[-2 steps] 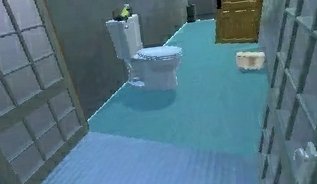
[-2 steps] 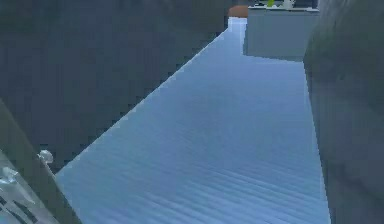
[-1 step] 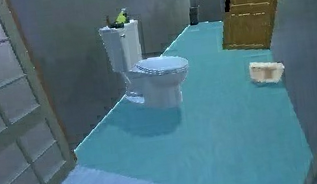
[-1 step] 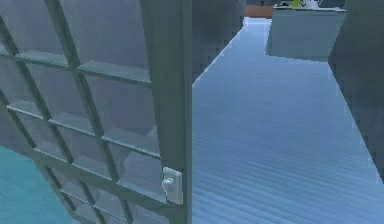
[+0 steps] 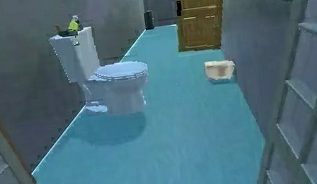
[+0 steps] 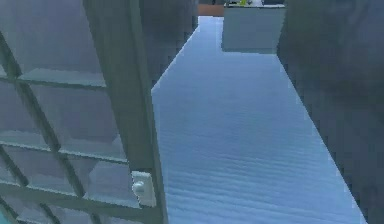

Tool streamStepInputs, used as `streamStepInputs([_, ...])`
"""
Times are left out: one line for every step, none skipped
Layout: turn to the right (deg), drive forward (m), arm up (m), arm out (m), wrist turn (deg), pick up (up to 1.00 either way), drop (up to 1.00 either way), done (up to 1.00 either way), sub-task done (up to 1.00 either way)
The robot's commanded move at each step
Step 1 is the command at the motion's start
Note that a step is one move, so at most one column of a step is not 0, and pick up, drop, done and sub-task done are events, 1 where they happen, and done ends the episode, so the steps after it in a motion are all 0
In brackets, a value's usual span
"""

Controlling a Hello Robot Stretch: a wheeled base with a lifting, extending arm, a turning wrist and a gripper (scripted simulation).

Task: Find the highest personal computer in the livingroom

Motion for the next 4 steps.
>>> streamStepInputs([0.0, 1.00, 0.00, 0.00, 0.0, 0.00, 0.00, 0.00, 0.00])
streamStepInputs([0.0, 1.00, 0.00, 0.00, 0.0, 0.00, 0.00, 0.00, 0.00])
streamStepInputs([3.0, 0.00, 0.00, 0.00, 0.0, 0.00, 0.00, 0.00, 0.00])
streamStepInputs([45.0, 0.00, 0.00, 0.00, 0.0, 0.00, 0.00, 0.00, 0.00])
